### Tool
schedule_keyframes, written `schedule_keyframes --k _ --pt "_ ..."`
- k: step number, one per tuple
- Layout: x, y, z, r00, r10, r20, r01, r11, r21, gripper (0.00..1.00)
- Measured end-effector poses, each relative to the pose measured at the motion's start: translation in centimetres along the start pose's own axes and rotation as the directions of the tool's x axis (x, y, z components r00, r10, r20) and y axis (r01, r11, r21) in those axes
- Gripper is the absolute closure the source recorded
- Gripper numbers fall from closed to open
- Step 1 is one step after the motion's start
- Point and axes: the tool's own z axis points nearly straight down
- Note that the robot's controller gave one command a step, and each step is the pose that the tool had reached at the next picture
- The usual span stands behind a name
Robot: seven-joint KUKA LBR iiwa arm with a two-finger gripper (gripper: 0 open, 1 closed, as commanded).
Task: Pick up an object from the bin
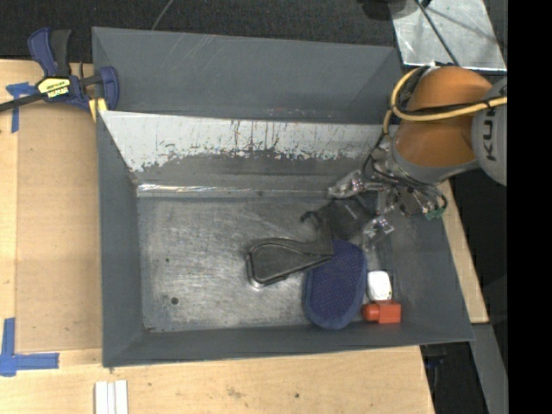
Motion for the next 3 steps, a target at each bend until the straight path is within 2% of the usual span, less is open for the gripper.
schedule_keyframes --k 1,2,3 --pt "0.0 0.0 0.0 1.000 0.000 0.000 0.000 1.000 0.000 1.00" --pt "0.0 0.0 0.0 1.000 0.000 0.000 0.000 1.000 0.000 0.00" --pt "0.0 3.7 2.2 0.998 0.056 0.007 -0.056 0.998 0.012 0.00"
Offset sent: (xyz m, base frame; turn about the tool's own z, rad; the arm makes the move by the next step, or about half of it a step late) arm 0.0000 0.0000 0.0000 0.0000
